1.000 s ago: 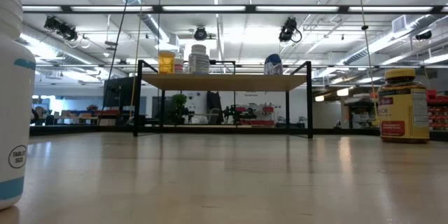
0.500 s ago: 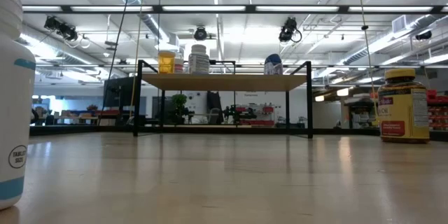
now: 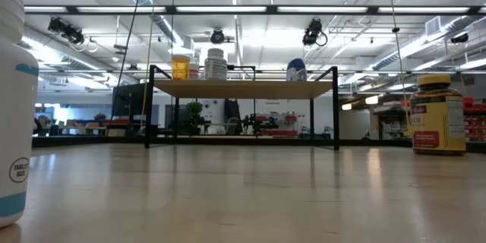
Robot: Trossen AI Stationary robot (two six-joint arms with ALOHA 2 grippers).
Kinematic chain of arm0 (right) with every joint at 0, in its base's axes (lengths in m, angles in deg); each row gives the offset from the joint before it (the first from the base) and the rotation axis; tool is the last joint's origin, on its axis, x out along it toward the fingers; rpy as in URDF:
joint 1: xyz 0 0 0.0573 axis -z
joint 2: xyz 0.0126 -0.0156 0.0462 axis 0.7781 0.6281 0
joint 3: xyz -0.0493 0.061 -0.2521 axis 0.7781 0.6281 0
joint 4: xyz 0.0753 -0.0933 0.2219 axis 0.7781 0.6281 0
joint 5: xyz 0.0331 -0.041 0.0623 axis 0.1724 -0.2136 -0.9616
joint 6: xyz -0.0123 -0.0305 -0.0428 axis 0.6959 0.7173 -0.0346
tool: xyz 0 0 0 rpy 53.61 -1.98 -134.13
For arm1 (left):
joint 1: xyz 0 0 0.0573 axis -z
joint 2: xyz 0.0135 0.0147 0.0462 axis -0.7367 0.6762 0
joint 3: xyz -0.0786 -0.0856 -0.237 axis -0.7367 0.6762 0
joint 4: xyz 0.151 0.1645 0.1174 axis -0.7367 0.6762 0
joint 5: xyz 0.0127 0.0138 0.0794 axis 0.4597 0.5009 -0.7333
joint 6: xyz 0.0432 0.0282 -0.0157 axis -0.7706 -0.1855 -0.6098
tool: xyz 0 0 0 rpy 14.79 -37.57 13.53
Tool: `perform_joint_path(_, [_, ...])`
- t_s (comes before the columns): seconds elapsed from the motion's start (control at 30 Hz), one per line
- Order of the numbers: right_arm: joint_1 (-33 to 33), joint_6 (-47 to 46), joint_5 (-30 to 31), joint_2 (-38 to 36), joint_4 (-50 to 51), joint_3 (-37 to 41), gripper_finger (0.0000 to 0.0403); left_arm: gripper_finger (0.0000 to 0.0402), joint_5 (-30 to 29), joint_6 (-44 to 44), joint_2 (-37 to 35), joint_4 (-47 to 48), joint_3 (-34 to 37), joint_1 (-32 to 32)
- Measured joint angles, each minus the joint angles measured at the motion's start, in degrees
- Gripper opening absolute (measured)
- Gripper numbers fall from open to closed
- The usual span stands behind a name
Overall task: Pick and place medicine bottles onto shelf by color
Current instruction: Put the top white medicine bottle on the shelf
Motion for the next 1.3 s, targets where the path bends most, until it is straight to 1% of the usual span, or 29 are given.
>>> perform_joint_path(0.3, [-0.1,0.13,-0.37,0.0,-0.5,0.0,0.0224,0.0209,0.02,-0.52,0.02,0.0,0.0,0.07])
perform_joint_path(0.4, [-0.11,0.76,-0.48,0.0,-0.52,-0.03,0.0206,0.0202,0.01,-0.99,0.02,0.0,0.0,0.03])
perform_joint_path(0.5, [-0.11,1.02,-0.57,-0.02,-0.52,-0.04,0.0205,0.0196,0.02,-2.45,0.01,0.0,0.0,0.04])
perform_joint_path(0.67, [-0.11,0.87,-1.11,-0.02,-0.5,-0.71,0.0221,0.0187,0.03,-2.78,0.02,-0.02,-0.01,0.07])
perform_joint_path(0.83, [-0.04,0.9,-0.45,-0.02,0.52,-2.78,0.0214,0.0183,0.01,-3.19,0.02,-0.02,-0.02,0.02])
perform_joint_path(0.97, [0.87,1.69,-0.02,-0.02,2.14,-5.19,0.0213,0.0182,0.06,-6.57,-0.07,0.02,-0.02,-0.15])
perform_joint_path(1.07, [2.68,4.87,0.08,-0.02,3.16,-7.72,0.0214,0.0177,0.22,-7.76,-1.22,1.72,-0.02,-1.09])
perform_joint_path(1.17, [5.62,9.76,1.03,-0.02,4.86,-11.18,0.0214,0.0172,0.13,-9.18,-4.07,3.66,-0.07,-3.34])
perform_joint_path(1.3, [10.83,16.99,5.51,-0.01,7.07,-16.58,0.0215,0.0169,0.0,-16.46,-8.26,4.41,-0.08,-6.9])
